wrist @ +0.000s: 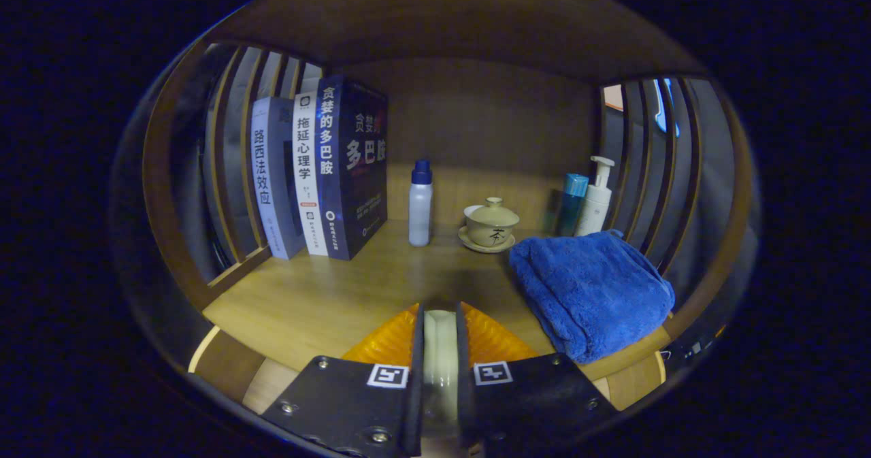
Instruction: Pull open the drawer, take out the items inside it, and place them on the countertop above the cabinet.
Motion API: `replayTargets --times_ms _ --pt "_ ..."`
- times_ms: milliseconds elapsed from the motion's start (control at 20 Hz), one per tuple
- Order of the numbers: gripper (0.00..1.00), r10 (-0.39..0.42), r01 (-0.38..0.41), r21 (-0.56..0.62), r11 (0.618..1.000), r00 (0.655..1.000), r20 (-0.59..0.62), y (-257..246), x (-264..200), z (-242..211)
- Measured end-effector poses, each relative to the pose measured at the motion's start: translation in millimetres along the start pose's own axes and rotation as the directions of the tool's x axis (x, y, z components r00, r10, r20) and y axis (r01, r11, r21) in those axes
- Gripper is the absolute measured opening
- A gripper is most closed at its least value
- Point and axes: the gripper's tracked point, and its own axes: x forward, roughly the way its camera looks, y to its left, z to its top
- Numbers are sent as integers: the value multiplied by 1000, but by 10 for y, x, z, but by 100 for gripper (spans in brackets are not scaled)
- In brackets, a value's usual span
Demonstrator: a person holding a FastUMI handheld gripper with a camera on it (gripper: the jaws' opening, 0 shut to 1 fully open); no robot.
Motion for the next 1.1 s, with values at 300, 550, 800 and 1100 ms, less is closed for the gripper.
replayTargets --times_ms 300,550,800,1100 --pt "21 -21 20 46 999 1000 8 -10 261 85" --pt "21 3 -5 78 997 1000 25 -8 395 138" --pt "21 13 -15 68 998 999 34 9 386 127" --pt "36 23 -27 43 999 995 99 -28 188 213"
